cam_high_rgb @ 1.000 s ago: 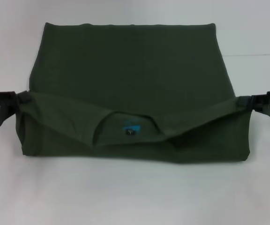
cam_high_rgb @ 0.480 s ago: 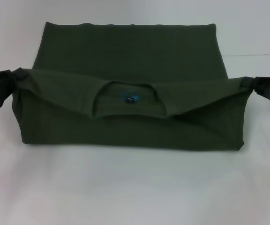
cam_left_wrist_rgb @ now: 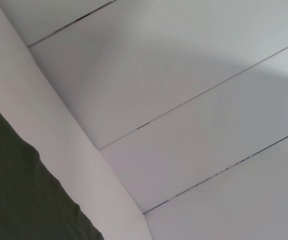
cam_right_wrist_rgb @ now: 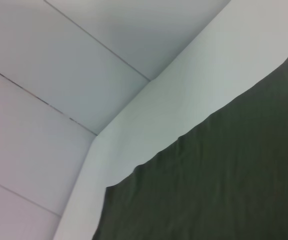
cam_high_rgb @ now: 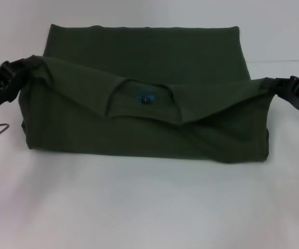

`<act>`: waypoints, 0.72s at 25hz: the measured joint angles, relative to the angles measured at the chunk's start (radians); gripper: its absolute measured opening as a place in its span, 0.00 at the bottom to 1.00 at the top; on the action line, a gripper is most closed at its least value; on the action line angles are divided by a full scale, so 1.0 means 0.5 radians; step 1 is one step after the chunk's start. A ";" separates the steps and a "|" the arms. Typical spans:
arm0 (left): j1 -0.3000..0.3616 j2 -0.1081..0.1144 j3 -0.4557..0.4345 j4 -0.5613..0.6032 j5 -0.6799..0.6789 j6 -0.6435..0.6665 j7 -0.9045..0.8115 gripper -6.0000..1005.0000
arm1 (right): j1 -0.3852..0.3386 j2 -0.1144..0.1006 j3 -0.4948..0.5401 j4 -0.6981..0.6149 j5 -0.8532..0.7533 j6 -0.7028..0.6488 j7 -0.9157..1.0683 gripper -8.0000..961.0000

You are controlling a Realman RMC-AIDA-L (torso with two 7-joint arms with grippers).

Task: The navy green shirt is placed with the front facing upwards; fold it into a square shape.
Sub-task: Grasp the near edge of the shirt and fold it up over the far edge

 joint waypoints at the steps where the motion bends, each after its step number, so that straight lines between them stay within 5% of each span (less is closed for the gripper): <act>1: -0.012 -0.015 0.003 -0.001 -0.009 -0.026 0.033 0.05 | 0.000 0.007 0.000 0.002 0.000 0.013 -0.009 0.06; 7: -0.061 -0.101 -0.003 -0.011 -0.054 -0.196 0.215 0.05 | -0.018 0.058 0.003 0.009 0.113 0.094 -0.124 0.06; 18: -0.105 -0.139 0.014 -0.064 -0.070 -0.309 0.325 0.05 | 0.003 0.096 -0.015 0.096 0.284 0.331 -0.240 0.06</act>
